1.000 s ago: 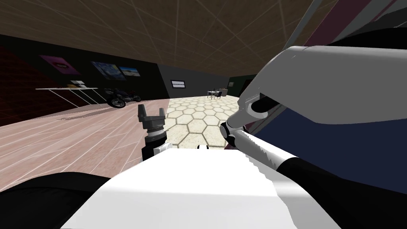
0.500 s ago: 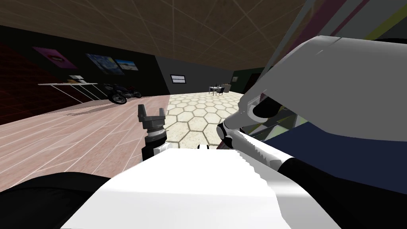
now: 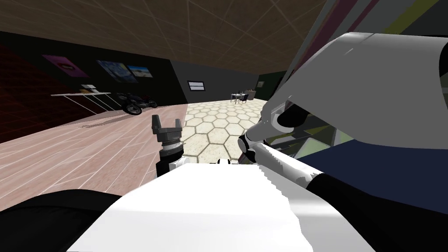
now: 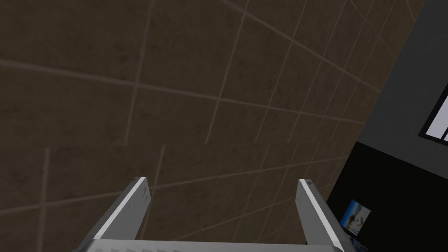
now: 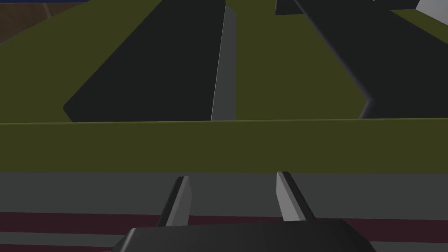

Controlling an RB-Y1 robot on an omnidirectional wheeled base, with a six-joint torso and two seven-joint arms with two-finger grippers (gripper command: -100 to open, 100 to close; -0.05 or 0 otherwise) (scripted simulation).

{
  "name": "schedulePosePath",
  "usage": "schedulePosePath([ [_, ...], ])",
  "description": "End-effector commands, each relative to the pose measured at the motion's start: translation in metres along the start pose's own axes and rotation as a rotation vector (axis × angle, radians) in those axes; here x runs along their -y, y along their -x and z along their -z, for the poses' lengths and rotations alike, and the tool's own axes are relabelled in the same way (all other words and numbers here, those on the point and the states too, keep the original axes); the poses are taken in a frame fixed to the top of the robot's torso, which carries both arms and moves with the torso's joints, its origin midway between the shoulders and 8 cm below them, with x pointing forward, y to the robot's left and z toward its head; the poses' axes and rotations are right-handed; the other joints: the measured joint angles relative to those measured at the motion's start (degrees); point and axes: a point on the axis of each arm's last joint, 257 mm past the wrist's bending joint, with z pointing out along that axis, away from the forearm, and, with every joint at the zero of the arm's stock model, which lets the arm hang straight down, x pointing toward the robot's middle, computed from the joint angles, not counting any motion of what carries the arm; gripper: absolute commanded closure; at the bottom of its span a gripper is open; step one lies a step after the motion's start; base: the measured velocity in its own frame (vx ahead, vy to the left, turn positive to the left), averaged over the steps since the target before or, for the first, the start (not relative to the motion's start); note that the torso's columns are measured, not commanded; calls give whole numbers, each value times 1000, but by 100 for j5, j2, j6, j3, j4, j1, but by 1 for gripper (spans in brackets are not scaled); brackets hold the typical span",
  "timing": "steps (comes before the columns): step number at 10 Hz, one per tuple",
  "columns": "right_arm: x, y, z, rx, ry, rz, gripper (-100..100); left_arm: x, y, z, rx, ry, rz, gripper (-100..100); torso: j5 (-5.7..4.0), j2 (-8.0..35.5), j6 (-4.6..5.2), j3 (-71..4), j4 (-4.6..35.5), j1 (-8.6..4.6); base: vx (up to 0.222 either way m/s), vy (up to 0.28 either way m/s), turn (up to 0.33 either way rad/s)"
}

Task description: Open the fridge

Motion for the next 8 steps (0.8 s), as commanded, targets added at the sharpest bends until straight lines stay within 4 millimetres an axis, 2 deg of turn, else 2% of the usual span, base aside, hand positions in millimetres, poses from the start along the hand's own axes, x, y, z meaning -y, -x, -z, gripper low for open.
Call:
schedulePosePath([
  [1, 0, -5, -3, -34, 2, 1, 100, 0, 0, 0, 0, 0, 0, 0, 14, -11, -14, -5, -4, 30, 95, 25, 14],
  [3, 1, -10, -5, -67, 4, 3, 100, 0, 0, 0, 0, 0, 0, 0, 28, -80, -18, -49, -28, 67, 203, 46, -2],
  [8, 6, -29, -13, -198, 3, 15, 100, 0, 0, 0, 0, 0, 0, 0, 17, -17, -14, -11, -6, 39, 242, 72, 15],
])
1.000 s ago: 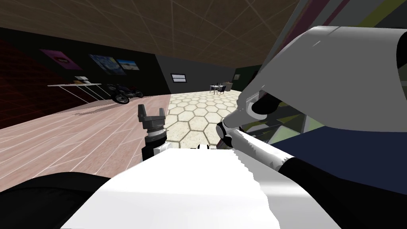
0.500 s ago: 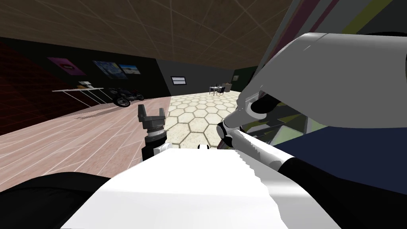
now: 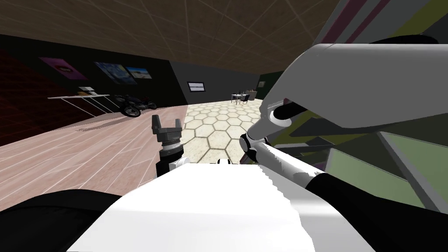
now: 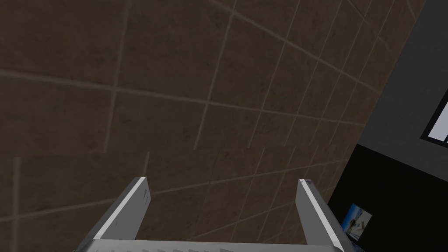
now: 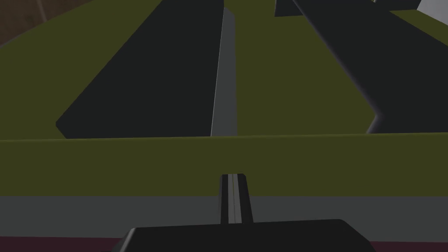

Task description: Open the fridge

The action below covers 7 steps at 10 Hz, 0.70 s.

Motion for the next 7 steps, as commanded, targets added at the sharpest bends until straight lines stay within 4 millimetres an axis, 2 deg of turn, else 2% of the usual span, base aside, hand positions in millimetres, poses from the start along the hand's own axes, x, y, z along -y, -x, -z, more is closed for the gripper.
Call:
schedulePosePath([
  [1, 3, -10, -5, -73, -5, 7, 100, 0, 0, 0, 0, 0, 0, 0, 7, 8, -3, 6, 1, 19, 304, 79, 8],
  [4, 8, -23, -10, -170, -14, 20, 100, 0, 0, 0, 0, 0, 0, 0, 1, -2, -3, -1, -4, 2, 287, 70, 18],
  [5, 7, -20, -9, -149, -10, 18, 100, 0, 0, 0, 0, 0, 0, 0, 6, -7, -4, -2, -3, 18, 142, 48, -1],
  [6, 18, -38, -12, -223, -44, 30, -100, 0, 0, 0, 0, 0, 0, 0, 3, 36, -4, 21, 7, 3, 72, -4, -83],
  [7, 23, -47, -13, -261, -53, 38, -100, 0, 0, 0, 0, 0, 0, 0, -4, 48, 0, 33, 15, -15, 90, -35, -92],
])
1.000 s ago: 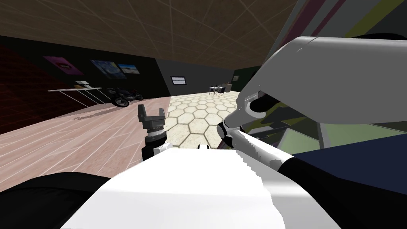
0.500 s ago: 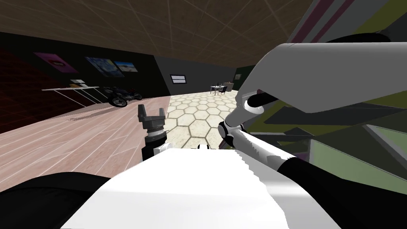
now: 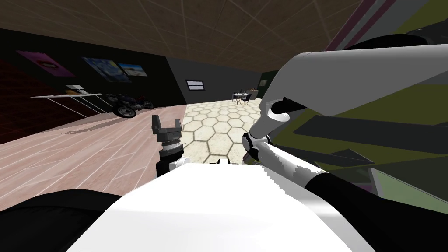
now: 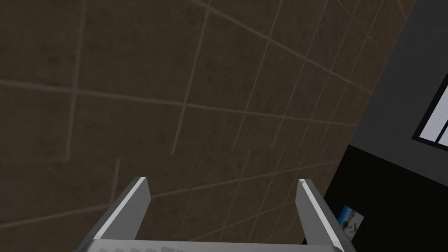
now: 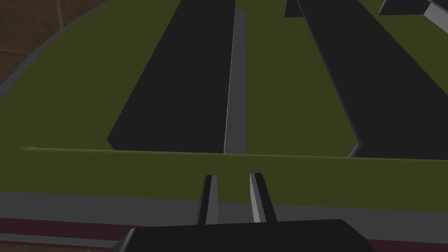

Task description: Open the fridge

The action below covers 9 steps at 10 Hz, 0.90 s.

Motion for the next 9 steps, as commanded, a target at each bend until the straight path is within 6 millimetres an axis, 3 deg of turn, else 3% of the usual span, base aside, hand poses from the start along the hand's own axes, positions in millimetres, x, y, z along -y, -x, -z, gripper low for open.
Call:
schedulePosePath([
  [1, 14, -27, -8, -114, -34, 22, -100, 0, 0, 0, 0, 0, 0, 0, -1, -21, -1, -13, -7, -3, 98, -46, -80],
  [9, 29, -110, -17, -494, 5, 124, -100, 0, 0, 0, 0, 0, 0, 0, 12, -34, -8, -24, -14, 38, 138, -54, -119],
])
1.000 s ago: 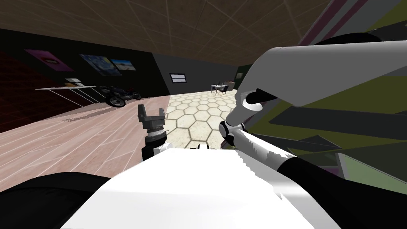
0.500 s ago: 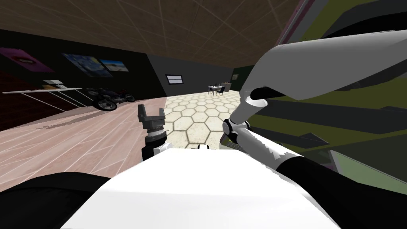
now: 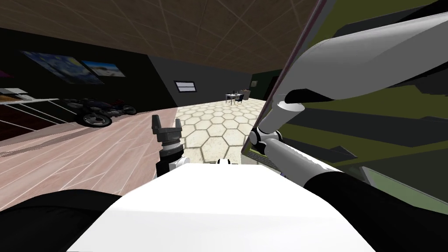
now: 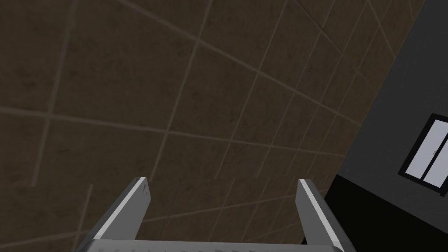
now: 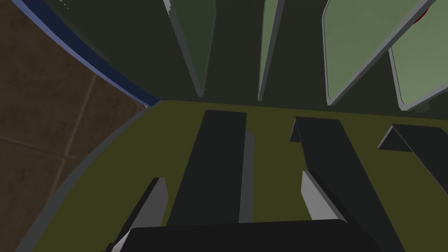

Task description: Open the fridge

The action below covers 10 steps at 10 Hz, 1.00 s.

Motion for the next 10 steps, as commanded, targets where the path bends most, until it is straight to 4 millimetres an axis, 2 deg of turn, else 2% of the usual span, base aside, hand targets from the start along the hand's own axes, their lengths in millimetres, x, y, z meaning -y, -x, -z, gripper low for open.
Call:
schedulePosePath([
  [1, 0, -25, -10, -127, 29, 42, -100, 0, 0, 0, 0, 0, 0, 0, 0, 2, 6, 3, 3, -4, 149, -44, -165],
  [2, -1, -28, -10, -138, 33, 43, -100, 0, 0, 0, 0, 0, 0, 0, -4, -16, 6, -8, -2, -16, 121, -35, -71],
  [5, 0, -66, -20, -319, 89, 103, -100, 0, 0, 0, 0, 0, 0, 0, -3, -31, 6, -19, -8, -12, 171, -37, -176],
  [6, -2, -70, -18, -337, 96, 104, -100, 0, 0, 0, 0, 0, 0, 0, -7, -43, 6, -26, -11, -27, 158, -58, -47],
  [10, -1, -114, -19, -546, 177, 167, -100, 0, 0, 0, 0, 0, 0, 0, -2, -15, 1, -10, -5, -7, 162, -28, -133],
])
